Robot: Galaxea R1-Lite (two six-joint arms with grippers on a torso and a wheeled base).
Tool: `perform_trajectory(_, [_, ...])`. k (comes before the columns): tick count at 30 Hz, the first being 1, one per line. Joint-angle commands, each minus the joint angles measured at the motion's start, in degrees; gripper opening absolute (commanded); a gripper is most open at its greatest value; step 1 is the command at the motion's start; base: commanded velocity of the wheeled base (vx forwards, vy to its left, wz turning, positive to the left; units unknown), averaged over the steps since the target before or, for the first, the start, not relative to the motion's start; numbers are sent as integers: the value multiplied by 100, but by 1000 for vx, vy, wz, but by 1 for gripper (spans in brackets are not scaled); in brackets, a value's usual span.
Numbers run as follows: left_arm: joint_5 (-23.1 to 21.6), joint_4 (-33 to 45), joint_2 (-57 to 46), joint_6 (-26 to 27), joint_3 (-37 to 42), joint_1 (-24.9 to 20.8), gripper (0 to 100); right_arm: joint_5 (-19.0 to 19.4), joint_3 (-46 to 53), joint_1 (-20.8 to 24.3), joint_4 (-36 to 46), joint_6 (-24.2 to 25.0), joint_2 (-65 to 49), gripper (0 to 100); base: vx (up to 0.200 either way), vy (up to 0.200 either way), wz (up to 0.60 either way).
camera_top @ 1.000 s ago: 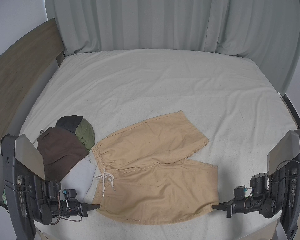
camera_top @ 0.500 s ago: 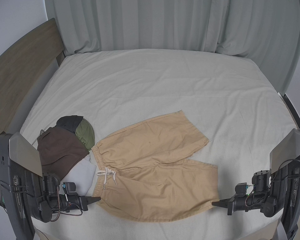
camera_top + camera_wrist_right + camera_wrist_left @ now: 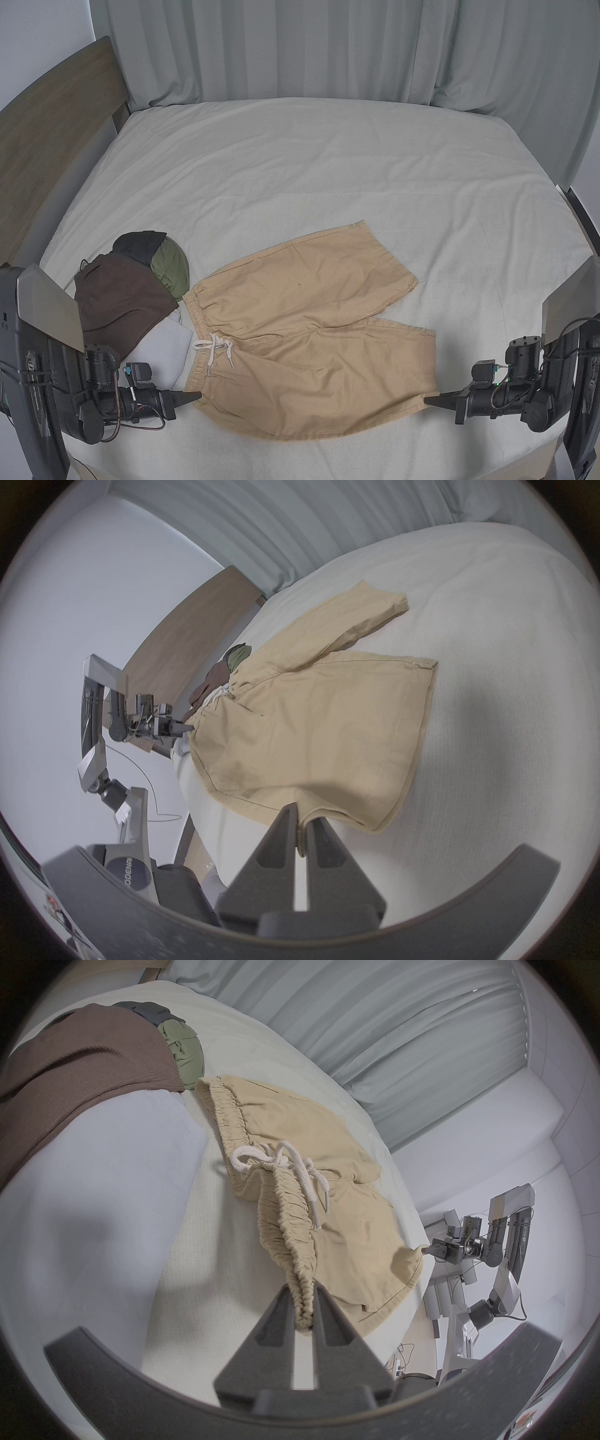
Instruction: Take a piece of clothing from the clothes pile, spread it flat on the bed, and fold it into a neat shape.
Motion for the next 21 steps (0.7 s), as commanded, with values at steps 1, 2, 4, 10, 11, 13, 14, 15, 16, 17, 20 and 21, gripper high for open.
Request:
perform_trajectory(1, [0, -3, -28, -33, -26, 0, 0, 3, -43, 43, -8, 175, -207, 0, 0, 0, 0])
perform_trajectory(2, [0, -3, -54, -103, -53, 0, 0, 3, -61, 61, 1, 281, -304, 0, 0, 0, 0])
perform_trajectory(4, [0, -3, -107, -226, -70, -9, 0, 3, -87, 78, 1, 430, -418, 0, 0, 0, 0])
perform_trajectory(10, [9, -3, -203, -402, -123, -62, 0, 3, -219, 61, 1, 527, -489, 0, 0, 0, 0])
perform_trajectory(11, [9, -3, -203, -411, -141, -62, 0, 3, -236, 52, 1, 536, -489, 0, 0, 0, 0])
perform_trajectory(13, [9, -3, -212, -472, -167, -62, 0, 3, -254, 43, 1, 536, -489, 0, 0, 0, 0])
perform_trajectory(14, [18, -3, -212, -499, -167, -62, 0, 3, -272, 43, 1, 545, -489, 0, 0, 0, 0])
perform_trajectory(15, [18, -3, -212, -516, -185, -62, 0, 3, -289, 34, -8, 545, -489, 0, 0, 0, 0])
perform_trajectory(16, [18, -3, -212, -516, -202, -62, 0, 3, -307, 25, -8, 545, -489, 0, 0, 0, 0])
perform_trajectory(17, [26, -3, -212, -516, -211, -62, 0, 3, -307, 25, -8, 553, -497, 0, 0, 0, 0])
perform_trajectory(20, [44, -3, -212, -525, -237, -62, 0, 3, -342, 17, -8, 580, -568, 0, 0, 0, 0])
perform_trajectory(21, [53, -3, -212, -542, -246, -62, 0, 3, -342, 17, -8, 606, -594, 0, 0, 0, 0])
